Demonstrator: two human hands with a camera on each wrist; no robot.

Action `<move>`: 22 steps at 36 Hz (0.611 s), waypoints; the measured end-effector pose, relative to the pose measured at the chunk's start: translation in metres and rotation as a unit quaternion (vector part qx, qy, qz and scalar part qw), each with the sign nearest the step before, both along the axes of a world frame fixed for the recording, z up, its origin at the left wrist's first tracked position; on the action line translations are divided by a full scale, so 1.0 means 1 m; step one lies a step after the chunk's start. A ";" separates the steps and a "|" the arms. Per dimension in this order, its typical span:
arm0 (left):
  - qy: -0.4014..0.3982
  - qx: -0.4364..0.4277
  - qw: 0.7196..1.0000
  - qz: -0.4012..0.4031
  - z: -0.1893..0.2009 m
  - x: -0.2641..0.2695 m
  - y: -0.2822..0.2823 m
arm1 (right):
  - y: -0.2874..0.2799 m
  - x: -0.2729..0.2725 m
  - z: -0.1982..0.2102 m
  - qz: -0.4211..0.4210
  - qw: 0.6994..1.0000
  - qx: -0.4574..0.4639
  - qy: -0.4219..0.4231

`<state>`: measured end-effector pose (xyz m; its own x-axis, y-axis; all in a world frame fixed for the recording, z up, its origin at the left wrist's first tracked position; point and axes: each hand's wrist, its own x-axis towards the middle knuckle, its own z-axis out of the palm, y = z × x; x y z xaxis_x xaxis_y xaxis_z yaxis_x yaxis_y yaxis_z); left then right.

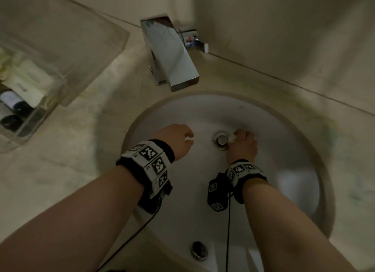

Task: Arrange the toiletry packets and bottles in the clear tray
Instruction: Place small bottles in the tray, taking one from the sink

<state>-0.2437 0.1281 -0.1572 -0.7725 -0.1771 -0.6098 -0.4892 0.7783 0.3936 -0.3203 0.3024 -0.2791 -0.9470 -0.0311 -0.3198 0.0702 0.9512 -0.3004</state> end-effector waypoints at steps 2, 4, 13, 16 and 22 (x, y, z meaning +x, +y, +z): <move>0.001 0.002 1.000 0.003 0.002 0.000 0.000 | 0.002 0.000 0.003 0.013 1.000 0.014 -0.011; 0.003 0.004 1.000 0.009 0.005 0.001 -0.001 | 0.005 0.002 0.008 0.017 0.999 0.029 -0.012; 0.023 0.017 0.999 0.014 0.025 0.009 0.000 | 0.013 0.011 0.051 -0.045 0.995 -0.090 0.003; 0.046 0.017 0.999 0.014 0.034 0.016 0.000 | 0.012 0.022 0.069 -0.063 0.988 -0.139 0.002; 0.088 0.038 0.995 0.017 0.055 0.040 -0.007 | -0.004 0.057 0.112 -0.033 0.974 -0.222 -0.017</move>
